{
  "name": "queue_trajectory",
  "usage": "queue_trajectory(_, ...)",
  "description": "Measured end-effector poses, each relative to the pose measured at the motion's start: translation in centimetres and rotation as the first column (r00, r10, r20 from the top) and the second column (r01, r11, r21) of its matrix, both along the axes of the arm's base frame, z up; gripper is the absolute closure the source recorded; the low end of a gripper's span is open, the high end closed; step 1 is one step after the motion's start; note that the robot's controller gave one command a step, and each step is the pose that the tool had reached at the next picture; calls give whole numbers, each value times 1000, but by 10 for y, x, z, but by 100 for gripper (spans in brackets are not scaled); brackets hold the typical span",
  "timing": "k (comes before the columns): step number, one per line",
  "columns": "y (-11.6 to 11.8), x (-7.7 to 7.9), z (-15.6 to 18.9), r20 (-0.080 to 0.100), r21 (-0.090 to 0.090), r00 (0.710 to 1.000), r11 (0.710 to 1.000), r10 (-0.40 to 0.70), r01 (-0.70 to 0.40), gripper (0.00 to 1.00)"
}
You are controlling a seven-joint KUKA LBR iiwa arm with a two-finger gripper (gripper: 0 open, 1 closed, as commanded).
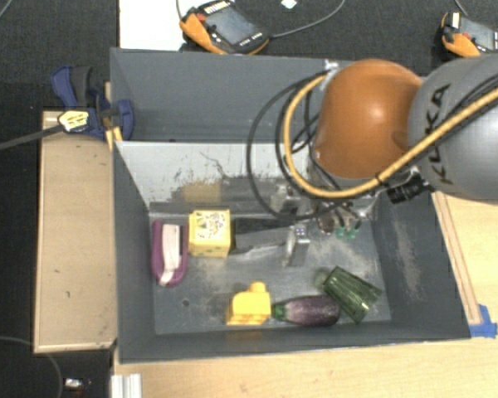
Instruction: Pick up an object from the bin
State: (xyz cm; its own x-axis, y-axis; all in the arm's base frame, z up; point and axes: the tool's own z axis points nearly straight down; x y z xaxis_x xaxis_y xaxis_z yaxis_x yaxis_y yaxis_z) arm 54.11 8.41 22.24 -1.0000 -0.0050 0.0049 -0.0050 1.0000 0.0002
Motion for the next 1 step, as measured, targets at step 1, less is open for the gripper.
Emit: queue_trajectory(1,-1,2,4,8,1,1000,1000,-4,4,0)
